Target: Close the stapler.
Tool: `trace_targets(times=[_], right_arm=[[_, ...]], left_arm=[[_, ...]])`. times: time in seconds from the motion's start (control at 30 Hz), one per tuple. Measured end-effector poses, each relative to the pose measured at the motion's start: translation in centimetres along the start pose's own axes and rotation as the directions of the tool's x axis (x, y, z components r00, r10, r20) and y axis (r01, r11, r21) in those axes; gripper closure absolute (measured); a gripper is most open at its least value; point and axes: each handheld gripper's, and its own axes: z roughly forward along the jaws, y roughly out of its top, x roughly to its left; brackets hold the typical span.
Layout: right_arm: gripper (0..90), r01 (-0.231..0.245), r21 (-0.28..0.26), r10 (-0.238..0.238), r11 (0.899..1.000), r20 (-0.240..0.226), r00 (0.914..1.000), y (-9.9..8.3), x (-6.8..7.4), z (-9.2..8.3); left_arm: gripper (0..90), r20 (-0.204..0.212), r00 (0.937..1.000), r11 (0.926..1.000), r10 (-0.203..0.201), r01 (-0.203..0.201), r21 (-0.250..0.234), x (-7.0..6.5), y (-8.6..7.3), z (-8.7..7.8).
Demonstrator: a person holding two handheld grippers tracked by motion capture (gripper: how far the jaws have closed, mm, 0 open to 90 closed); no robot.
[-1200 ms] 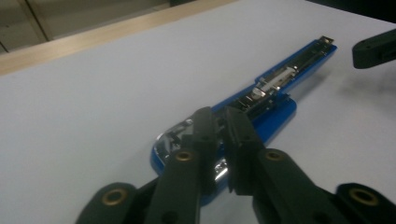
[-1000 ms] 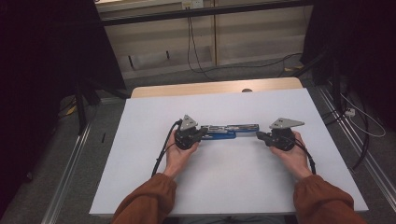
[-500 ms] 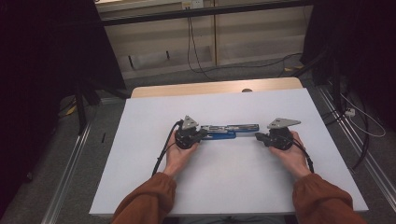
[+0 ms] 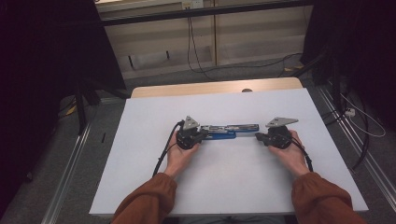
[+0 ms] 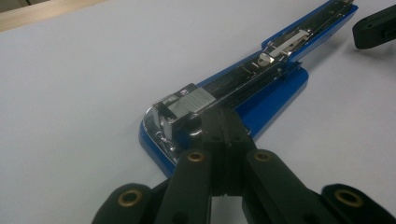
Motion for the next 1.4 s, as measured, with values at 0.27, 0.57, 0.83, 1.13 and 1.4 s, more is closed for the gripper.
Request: trace_targets(times=[0.27, 0.57, 0.83, 1.13, 1.4], right_arm=[[90.0, 0.000, 0.026, 0.000, 1.000, 0.021, 0.9998, 0.3, -0.4, 0.2], [90.0, -0.008, 0.041, 0.007, 0.999, 0.034, 0.9994, 0.4, -0.3, 0.6], [90.0, -0.015, 0.030, 0.013, 0.999, 0.053, 0.9985, 0.5, -0.2, 1.0], [90.0, -0.022, 0.031, 0.020, 0.999, 0.052, 0.9985, 0.7, -0.3, 1.2], [90.0, -0.023, 0.024, 0.021, 0.999, 0.051, 0.9985, 0.8, -0.3, 1.3]], left_arm=[[90.0, -0.003, 1.0000, 1.0000, 0.004, -0.004, -0.002, 0.1, 0.0, 0.0], [90.0, 0.001, 1.0000, 1.0000, 0.000, 0.000, 0.000, 0.0, 0.0, 0.0], [90.0, -0.001, 1.0000, 1.0000, 0.010, -0.010, -0.001, 0.2, 0.0, 0.0], [90.0, 0.000, 1.0000, 1.0000, -0.003, 0.003, -0.001, 0.2, 0.0, 0.0], [90.0, -0.004, 1.0000, 0.9999, -0.009, 0.009, -0.009, 0.4, 0.0, 0.0]])
